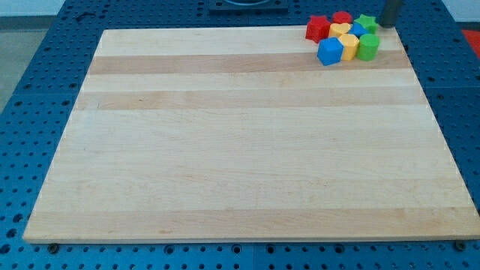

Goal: Move green star along with red circle and red star slightly left

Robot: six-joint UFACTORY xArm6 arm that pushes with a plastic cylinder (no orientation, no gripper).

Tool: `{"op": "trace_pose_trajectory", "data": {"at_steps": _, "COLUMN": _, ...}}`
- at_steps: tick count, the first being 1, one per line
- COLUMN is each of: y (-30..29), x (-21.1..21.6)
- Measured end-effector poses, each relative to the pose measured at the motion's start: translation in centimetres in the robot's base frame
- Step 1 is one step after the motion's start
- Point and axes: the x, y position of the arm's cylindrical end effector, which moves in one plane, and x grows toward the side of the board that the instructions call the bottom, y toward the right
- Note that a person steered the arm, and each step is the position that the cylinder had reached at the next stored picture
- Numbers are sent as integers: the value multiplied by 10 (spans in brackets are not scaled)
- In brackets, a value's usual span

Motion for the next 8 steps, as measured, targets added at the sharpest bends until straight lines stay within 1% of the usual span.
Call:
{"op": "trace_pose_trajectory", "data": {"at_steps": 2, "y": -37, "x": 1}}
{"op": "trace_pose_trajectory", "data": {"at_steps": 6, "y": -60, "x": 0}}
{"op": "trace_pose_trajectory", "data": {"at_steps": 7, "y": -117, "x": 0}}
{"op": "trace_pose_trajectory", "data": {"at_steps": 8, "y": -156, "x": 0}}
